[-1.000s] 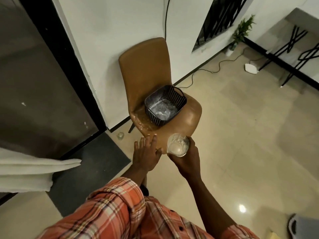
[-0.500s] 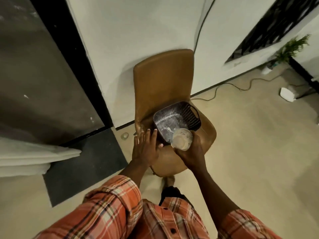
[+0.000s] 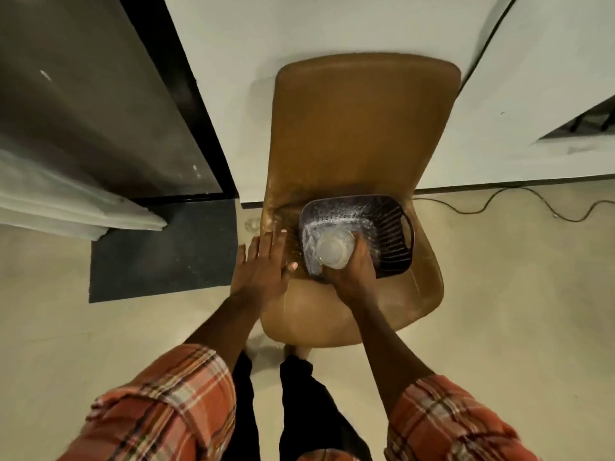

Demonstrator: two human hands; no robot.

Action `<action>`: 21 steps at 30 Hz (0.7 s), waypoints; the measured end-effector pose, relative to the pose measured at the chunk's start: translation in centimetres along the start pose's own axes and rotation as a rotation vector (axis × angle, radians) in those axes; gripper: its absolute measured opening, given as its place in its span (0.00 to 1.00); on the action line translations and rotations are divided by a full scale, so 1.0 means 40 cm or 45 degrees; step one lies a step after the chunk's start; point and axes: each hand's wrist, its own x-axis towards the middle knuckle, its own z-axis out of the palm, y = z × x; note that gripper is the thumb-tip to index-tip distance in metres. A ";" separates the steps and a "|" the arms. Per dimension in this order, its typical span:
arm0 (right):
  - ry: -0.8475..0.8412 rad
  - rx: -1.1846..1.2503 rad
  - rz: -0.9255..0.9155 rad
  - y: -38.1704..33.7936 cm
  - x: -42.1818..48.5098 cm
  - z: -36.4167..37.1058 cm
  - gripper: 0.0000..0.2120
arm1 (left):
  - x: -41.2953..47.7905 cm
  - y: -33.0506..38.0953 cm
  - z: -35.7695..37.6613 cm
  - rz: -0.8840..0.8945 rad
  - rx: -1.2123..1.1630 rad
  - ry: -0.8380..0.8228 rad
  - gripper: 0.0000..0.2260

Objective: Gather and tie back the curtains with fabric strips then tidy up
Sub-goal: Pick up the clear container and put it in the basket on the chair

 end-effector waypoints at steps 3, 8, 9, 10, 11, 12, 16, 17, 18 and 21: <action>0.030 -0.034 0.005 0.051 0.053 0.031 0.43 | 0.039 0.007 0.051 -0.011 -0.015 0.020 0.31; -0.042 -0.109 -0.005 0.125 0.138 0.094 0.43 | 0.090 -0.006 0.142 -0.090 -0.026 0.006 0.31; -0.047 -0.111 -0.003 0.121 0.143 0.095 0.42 | 0.090 -0.008 0.142 -0.080 -0.014 0.016 0.30; -0.079 -0.129 0.001 0.139 0.164 0.116 0.42 | 0.101 -0.013 0.161 -0.111 -0.015 0.008 0.30; -0.097 -0.138 -0.003 0.146 0.178 0.128 0.41 | 0.108 -0.014 0.172 -0.134 -0.030 0.005 0.30; -0.108 -0.147 -0.006 0.145 0.182 0.127 0.41 | 0.106 -0.011 0.171 -0.125 -0.031 0.006 0.30; -0.195 -0.175 0.004 0.176 0.225 0.167 0.41 | 0.121 -0.004 0.215 -0.182 -0.074 -0.033 0.30; -0.211 -0.185 0.001 0.183 0.233 0.176 0.42 | 0.125 0.000 0.223 -0.196 -0.075 -0.047 0.30; -0.222 -0.189 -0.001 0.179 0.237 0.175 0.42 | 0.128 0.005 0.220 -0.186 -0.056 -0.060 0.30; -0.261 -0.184 0.012 0.191 0.254 0.190 0.43 | 0.135 0.018 0.234 -0.197 -0.075 -0.092 0.30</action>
